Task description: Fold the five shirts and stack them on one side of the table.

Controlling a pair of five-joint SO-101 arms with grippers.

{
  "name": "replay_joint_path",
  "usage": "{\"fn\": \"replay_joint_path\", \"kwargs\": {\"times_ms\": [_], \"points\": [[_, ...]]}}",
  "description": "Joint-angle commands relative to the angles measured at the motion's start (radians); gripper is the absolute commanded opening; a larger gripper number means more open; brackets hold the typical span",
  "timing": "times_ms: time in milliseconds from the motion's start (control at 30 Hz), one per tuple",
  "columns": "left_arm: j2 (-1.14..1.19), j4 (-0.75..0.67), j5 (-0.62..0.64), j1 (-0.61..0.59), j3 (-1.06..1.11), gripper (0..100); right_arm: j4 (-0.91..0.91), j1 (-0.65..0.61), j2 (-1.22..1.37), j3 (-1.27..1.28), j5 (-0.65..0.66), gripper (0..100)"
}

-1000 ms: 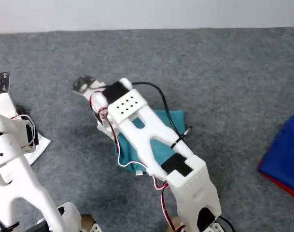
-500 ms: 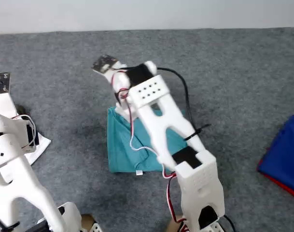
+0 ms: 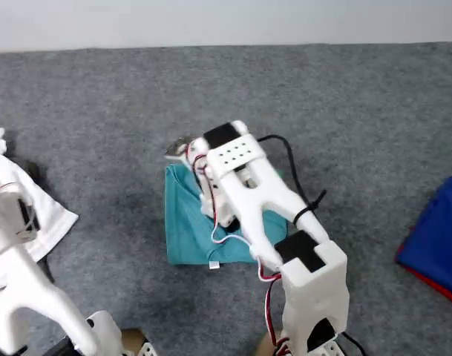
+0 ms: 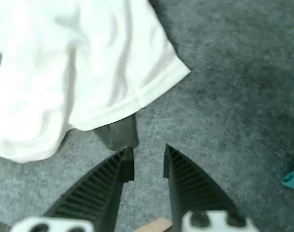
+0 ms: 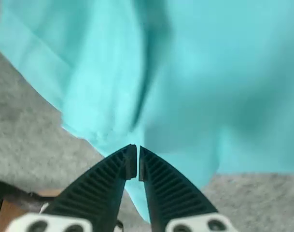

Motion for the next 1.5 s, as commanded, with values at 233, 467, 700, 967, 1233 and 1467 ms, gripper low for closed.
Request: {"fn": "replay_joint_path", "kwargs": {"times_ms": [233,467,700,967,1233,1467], "points": [[-0.032,0.020,0.005,-0.103,-0.061,11,0.001,-0.269,-0.053,-0.029,0.006,0.9],[-0.032,0.021,0.005,-0.121,-0.061,11,0.073,-0.134,-0.107,-0.104,0.015,0.9],[-0.032,0.023,0.005,-0.121,-0.061,11,0.067,-0.001,-0.053,-0.101,0.068,0.9],[-0.032,0.025,0.005,-0.121,-0.061,11,0.007,-0.097,0.107,-0.106,0.028,0.9],[-0.032,0.025,0.005,-0.121,-0.061,11,0.047,-0.255,0.025,-0.219,-0.046,0.9],[-0.032,0.025,0.005,-0.121,-0.061,11,0.082,-0.150,-0.053,-0.267,-0.035,0.9]]}}
